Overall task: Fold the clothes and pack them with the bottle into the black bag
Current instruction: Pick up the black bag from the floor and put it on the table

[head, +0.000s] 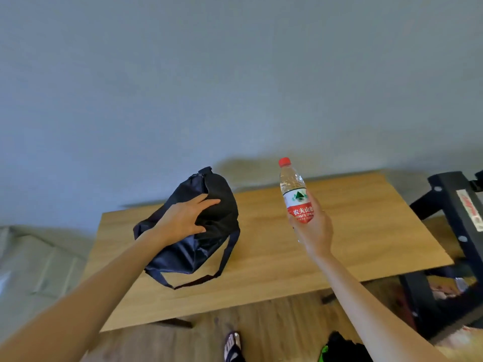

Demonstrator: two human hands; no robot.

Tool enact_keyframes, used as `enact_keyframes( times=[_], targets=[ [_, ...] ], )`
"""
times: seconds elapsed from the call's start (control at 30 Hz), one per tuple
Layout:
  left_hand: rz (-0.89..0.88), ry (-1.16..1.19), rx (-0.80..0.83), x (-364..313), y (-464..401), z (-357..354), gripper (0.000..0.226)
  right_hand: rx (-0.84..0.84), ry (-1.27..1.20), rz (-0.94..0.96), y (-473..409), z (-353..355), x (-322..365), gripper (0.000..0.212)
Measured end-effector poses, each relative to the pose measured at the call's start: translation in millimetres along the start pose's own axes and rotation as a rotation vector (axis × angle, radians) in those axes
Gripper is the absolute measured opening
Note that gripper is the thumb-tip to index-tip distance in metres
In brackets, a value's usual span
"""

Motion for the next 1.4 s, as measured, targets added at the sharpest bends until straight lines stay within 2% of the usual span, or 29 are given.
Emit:
enact_keyframes(
  times=[0.23, 0.37, 0.43, 0.5, 0.6, 0.67, 0.77, 0.83, 0.9, 1.03, 1.13, 1.4],
  targets=[
    [0.149, 0.047, 0.056, 103, 6, -39, 0.078, 0.149, -0.003, 0.035, -30, -103, 13, 0.075],
    [0.205, 0.137, 0.130, 133, 12, -71, 0.084, 0.227, 0.009, 0.055, -33, -144, 23, 0.078],
    [0.248, 0.153, 0.054, 135, 12, -74, 0.083, 0.271, 0.013, 0.073, -33, -159, 27, 0.078],
    [0.272, 0.131, -0.106, 129, 7, -65, 0.077, 0.302, 0.005, 0.085, -35, -172, 31, 0.079],
    [0.196, 0.176, -0.268, 106, -15, -49, 0.068, 0.333, -0.015, 0.090, -37, -185, 35, 0.077],
    [0.189, 0.363, -0.235, 88, -41, -48, 0.073, 0.343, -0.058, 0.089, -39, -191, 36, 0.076],
    [0.254, 0.933, -0.089, 65, -82, -59, 0.083, 0.347, -0.116, 0.105, -42, -194, 38, 0.077],
    [0.282, 1.263, -0.078, 49, -104, -68, 0.077, 0.344, -0.128, 0.120, -47, -191, 36, 0.080],
    [0.300, 1.448, -0.096, 37, -118, -71, 0.071, 0.329, -0.130, 0.119, -54, -184, 31, 0.082],
    [0.239, 1.406, -0.150, 19, -153, -74, 0.076, 0.307, -0.109, 0.101, -79, -162, 16, 0.081],
    [0.160, 1.310, -0.121, -4, -199, -76, 0.085, 0.248, -0.135, 0.039, -111, -141, -14, 0.083],
    [-0.038, 1.170, -0.153, -33, -268, -88, 0.090, 0.145, -0.078, -0.067, -163, -120, -74, 0.071]
  ],
)
Point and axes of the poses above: each hand's wrist, its own y-axis away from the middle knuckle, its own z-axis out of the back of the hand, x = y × z, the point moved 3 cm from there along -y, towards the middle knuckle, and after that the axes turned 10 degrees about x, right-handed, at the moved point
